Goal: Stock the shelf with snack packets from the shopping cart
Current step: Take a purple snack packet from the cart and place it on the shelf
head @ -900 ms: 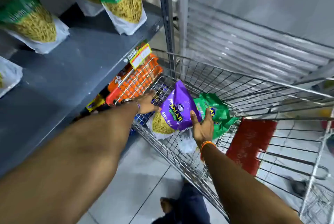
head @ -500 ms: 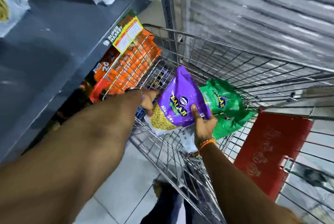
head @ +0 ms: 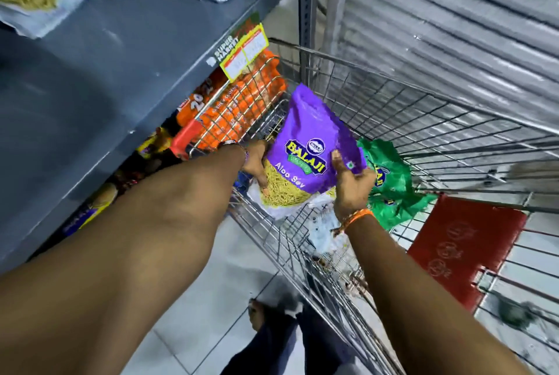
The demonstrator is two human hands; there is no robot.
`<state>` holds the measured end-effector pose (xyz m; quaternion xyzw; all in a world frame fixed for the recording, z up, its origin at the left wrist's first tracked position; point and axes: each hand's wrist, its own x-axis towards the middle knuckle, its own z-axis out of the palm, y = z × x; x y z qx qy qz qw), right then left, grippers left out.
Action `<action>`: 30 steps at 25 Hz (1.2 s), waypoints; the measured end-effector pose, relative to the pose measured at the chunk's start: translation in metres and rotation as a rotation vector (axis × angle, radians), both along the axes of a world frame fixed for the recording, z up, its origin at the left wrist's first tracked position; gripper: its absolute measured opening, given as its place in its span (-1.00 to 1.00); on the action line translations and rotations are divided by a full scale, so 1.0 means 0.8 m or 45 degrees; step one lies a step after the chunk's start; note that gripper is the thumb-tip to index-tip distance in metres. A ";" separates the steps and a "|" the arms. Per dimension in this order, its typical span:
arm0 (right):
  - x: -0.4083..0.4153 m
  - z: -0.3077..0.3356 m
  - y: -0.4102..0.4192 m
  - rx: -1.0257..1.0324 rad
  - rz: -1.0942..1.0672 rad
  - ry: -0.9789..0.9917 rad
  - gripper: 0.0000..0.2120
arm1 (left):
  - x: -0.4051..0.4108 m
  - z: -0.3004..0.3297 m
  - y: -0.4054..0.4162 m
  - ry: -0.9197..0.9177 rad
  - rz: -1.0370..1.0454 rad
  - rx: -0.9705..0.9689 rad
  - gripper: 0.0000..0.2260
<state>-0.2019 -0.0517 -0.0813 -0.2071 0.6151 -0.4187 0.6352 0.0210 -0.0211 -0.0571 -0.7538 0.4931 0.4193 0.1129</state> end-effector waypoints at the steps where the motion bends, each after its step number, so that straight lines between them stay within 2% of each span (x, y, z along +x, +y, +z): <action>1: 0.002 0.015 -0.009 -0.035 0.026 -0.005 -0.57 | -0.001 0.029 0.000 -0.005 -0.029 0.026 -0.28; 3: 0.006 0.052 -0.026 -0.151 0.094 0.000 -0.44 | 0.001 0.079 0.000 -0.015 -0.042 0.015 -0.31; 5: 0.013 0.098 -0.040 -0.269 0.155 -0.078 -0.42 | 0.011 0.100 0.007 -0.035 -0.011 -0.128 -0.07; 7: 0.022 0.150 -0.055 -0.369 0.272 -0.165 -0.58 | 0.024 0.119 0.014 0.044 0.069 -0.287 0.05; 9: 0.038 0.214 -0.067 -0.510 0.394 -0.271 -0.86 | 0.010 0.188 0.035 0.075 0.175 -0.488 0.06; 11: 0.057 0.274 -0.065 -0.626 0.534 -0.337 -0.88 | 0.003 0.239 0.065 0.092 0.326 -0.703 0.00; 13: 0.078 0.321 -0.062 -0.730 0.655 -0.385 -0.81 | -0.002 0.268 0.095 0.075 0.447 -0.800 -0.11; 15: 0.114 0.366 -0.041 -0.829 0.822 -0.444 -0.77 | 0.013 0.294 0.141 0.021 0.540 -0.908 -0.14; 18: 0.181 0.417 0.007 -0.926 1.050 -0.525 -0.86 | 0.040 0.334 0.221 -0.102 0.690 -1.003 -0.23; 20: 0.227 0.434 0.042 -0.933 1.148 -0.605 -0.74 | 0.051 0.355 0.273 -0.136 0.836 -1.066 -0.24; 24: 0.326 0.452 0.158 -0.883 1.395 -0.771 -0.72 | 0.103 0.359 0.409 -0.118 1.216 -1.169 -0.22; 27: 0.383 0.449 0.241 -0.810 1.500 -0.841 -0.85 | 0.127 0.350 0.496 -0.025 1.485 -1.292 -0.17; 30: 0.435 0.445 0.312 -0.784 1.613 -0.886 -0.90 | 0.145 0.341 0.564 0.022 1.661 -1.438 -0.43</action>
